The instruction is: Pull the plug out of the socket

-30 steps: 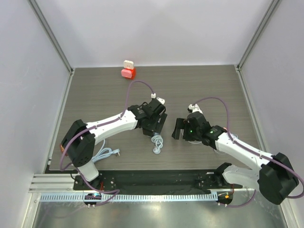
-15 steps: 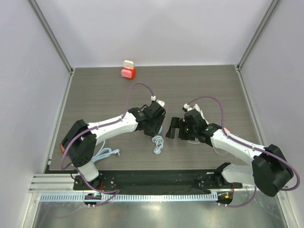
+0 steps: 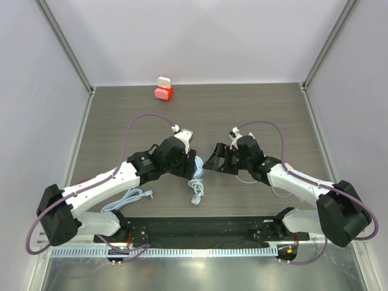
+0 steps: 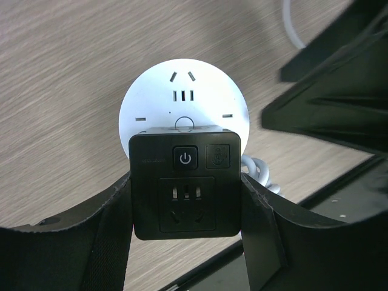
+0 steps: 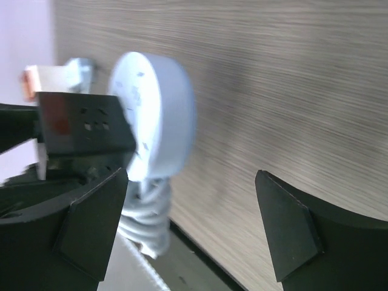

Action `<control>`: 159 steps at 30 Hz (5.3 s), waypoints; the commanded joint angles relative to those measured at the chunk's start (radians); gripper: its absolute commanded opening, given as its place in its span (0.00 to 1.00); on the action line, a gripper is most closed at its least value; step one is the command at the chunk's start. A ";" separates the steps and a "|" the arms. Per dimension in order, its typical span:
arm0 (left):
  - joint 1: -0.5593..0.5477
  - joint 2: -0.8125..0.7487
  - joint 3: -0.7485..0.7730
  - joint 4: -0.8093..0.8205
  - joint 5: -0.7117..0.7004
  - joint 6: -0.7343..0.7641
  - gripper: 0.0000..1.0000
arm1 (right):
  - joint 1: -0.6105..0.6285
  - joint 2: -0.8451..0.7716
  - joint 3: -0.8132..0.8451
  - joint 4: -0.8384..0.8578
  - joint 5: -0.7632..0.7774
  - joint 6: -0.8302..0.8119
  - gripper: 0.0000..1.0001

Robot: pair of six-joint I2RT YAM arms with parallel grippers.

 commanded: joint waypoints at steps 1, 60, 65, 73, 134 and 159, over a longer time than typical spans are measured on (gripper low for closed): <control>-0.005 -0.072 0.000 0.144 0.070 -0.039 0.00 | -0.002 -0.005 -0.026 0.273 -0.144 0.101 0.92; -0.005 -0.359 -0.171 0.495 0.109 -0.201 0.00 | 0.130 -0.039 -0.263 0.340 0.193 0.167 0.01; -0.005 -0.336 -0.141 0.460 0.136 -0.212 0.00 | 0.126 -0.050 -0.297 0.449 0.164 0.196 0.01; -0.005 -0.441 -0.142 0.233 -0.008 -0.181 0.00 | -0.010 -0.034 -0.254 0.463 0.055 0.184 0.01; -0.131 0.134 -0.294 0.574 0.306 -0.539 0.00 | -0.297 0.831 0.481 0.461 -0.298 0.058 0.42; -0.112 0.073 -0.202 0.244 0.048 -0.467 1.00 | -0.297 0.661 0.574 0.164 -0.254 -0.096 0.91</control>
